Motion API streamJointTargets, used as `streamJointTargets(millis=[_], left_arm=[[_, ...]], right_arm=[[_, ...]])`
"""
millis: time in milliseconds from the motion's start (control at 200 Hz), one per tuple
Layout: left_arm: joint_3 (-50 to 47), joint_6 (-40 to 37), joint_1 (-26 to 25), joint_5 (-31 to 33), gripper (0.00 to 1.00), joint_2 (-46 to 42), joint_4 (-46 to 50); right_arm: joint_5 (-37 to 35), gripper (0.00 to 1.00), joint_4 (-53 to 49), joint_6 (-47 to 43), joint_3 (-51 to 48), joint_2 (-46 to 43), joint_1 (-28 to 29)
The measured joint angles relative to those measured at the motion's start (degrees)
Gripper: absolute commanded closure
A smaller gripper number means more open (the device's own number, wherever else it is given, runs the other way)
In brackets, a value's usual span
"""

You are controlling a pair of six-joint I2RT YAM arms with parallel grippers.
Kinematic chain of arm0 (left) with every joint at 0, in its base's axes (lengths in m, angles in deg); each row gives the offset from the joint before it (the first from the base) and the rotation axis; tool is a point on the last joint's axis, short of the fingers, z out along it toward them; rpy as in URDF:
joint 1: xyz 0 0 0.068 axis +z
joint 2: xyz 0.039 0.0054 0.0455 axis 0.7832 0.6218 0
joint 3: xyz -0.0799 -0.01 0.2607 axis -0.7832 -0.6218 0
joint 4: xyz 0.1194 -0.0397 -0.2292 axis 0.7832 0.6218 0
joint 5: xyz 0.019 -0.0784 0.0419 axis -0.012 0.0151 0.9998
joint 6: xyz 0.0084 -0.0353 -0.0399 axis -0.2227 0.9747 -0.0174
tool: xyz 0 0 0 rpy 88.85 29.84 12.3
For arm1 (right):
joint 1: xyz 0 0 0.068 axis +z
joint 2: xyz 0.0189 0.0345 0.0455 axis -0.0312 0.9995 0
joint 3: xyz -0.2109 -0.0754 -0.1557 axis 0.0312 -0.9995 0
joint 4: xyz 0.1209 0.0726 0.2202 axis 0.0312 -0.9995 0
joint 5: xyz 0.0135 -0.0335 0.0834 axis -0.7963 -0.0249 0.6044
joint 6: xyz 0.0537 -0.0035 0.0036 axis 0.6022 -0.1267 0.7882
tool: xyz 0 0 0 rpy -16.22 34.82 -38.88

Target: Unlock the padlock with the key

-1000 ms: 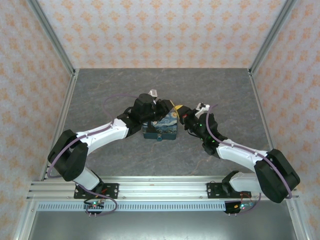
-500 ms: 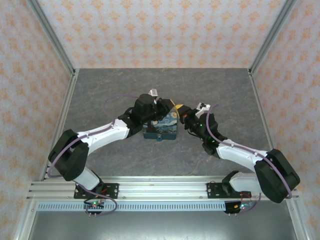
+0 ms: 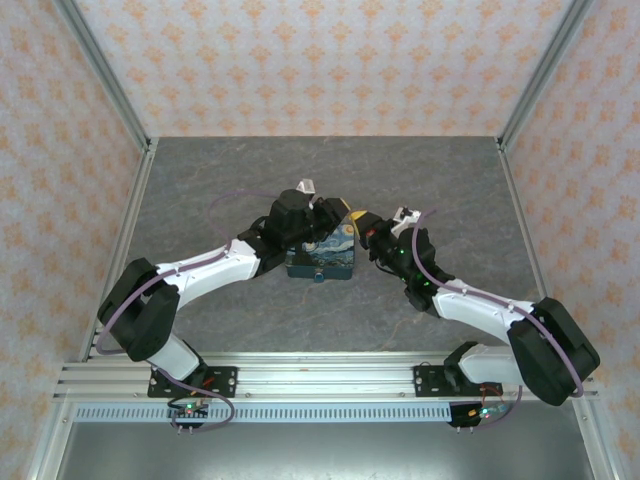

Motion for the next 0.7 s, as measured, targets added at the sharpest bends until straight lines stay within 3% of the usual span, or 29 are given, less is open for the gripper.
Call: streamJointTargets(millis=[480, 545, 631, 701], left_arm=[[-0.07, 0.04, -0.02, 0.83, 0.87, 0.00, -0.02], [-0.09, 0.07, -0.02, 0.83, 0.89, 0.00, -0.02], [-0.09, 0.28, -0.02, 0.85, 1.00, 0.00, -0.07], [-0.09, 0.50, -0.02, 0.85, 1.00, 0.11, -0.33]], right_arm=[[-0.15, 1.00, 0.35, 0.17, -0.20, 0.00, 0.00], [-0.15, 1.00, 0.37, 0.17, -0.20, 0.00, 0.00], [-0.20, 1.00, 0.35, 0.20, -0.20, 0.00, -0.02], [-0.20, 1.00, 0.35, 0.17, -0.20, 0.00, -0.02]])
